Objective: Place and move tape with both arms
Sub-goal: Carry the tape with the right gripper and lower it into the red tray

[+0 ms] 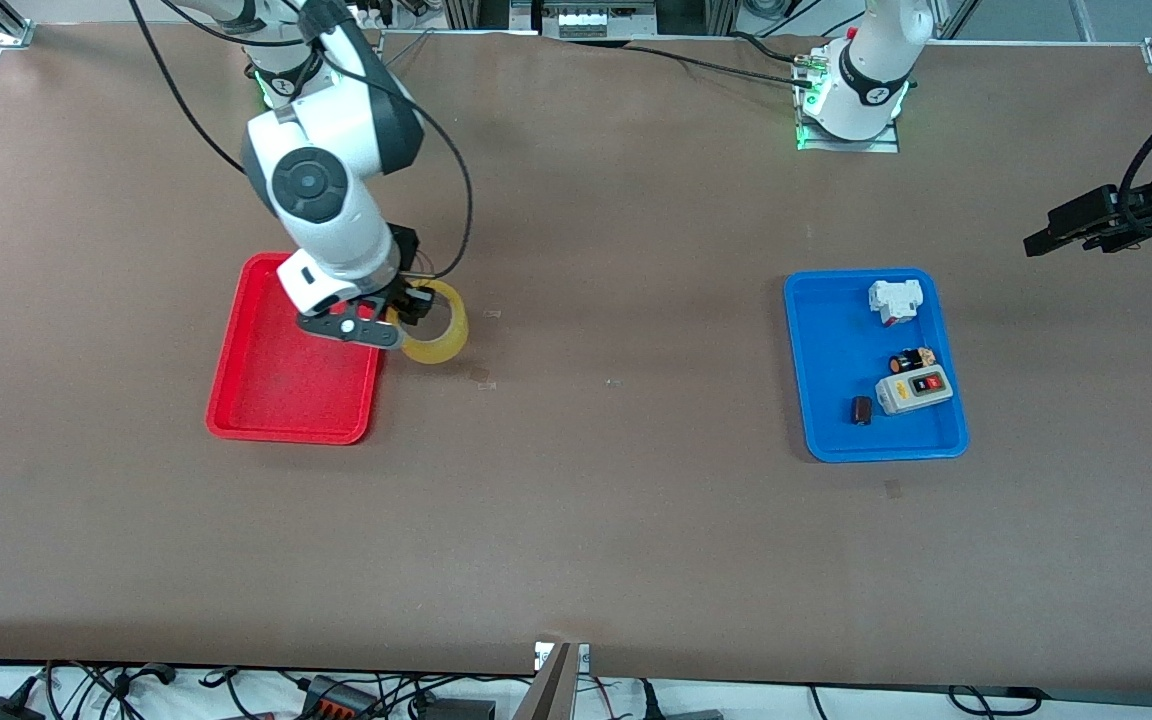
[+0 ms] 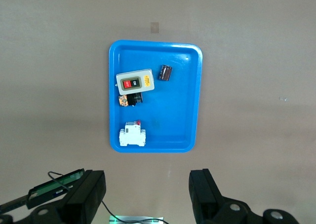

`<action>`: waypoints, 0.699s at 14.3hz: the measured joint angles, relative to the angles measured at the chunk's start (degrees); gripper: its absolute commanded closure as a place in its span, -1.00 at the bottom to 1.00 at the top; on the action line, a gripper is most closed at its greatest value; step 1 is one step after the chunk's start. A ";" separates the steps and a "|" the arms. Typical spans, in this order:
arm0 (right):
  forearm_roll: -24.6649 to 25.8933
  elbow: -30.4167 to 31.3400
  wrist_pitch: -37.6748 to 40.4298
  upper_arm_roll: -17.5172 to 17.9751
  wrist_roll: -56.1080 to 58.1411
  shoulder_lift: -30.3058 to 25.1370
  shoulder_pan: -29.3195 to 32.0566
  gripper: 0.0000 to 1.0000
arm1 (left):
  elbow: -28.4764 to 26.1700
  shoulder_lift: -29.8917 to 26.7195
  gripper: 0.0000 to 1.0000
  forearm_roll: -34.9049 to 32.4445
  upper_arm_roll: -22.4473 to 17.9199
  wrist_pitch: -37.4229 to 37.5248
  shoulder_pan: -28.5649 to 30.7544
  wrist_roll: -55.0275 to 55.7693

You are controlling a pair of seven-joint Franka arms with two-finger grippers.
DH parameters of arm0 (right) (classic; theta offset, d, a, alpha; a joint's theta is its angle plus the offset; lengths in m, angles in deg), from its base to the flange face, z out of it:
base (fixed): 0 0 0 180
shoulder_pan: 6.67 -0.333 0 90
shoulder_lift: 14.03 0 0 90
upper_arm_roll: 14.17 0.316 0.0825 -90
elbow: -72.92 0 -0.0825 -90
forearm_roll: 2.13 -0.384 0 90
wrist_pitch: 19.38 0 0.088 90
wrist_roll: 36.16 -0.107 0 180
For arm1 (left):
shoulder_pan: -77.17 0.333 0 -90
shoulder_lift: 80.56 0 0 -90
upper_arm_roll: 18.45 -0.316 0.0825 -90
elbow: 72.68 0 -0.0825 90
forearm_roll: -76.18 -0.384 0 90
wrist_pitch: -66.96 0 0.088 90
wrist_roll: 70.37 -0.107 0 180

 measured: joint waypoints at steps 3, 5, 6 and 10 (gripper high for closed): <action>0.03 3.77 -1.56 -0.05 5.16 -1.36 4.31 0.95 | -0.30 0.00 -1.00 0.00 0.00 0.03 0.00 0.00; 0.04 6.28 -3.42 -0.08 9.39 -1.57 7.50 0.95 | -0.45 0.00 -1.00 0.00 0.00 0.04 0.00 0.00; 0.05 7.44 -4.40 -0.09 11.57 -1.58 9.13 0.95 | -0.46 0.00 -1.00 -0.02 0.00 0.04 0.00 0.00; 0.06 12.00 -9.22 -0.12 20.10 -1.60 15.22 0.94 | -0.62 0.00 -1.00 -1.53 0.17 0.04 -0.10 -0.09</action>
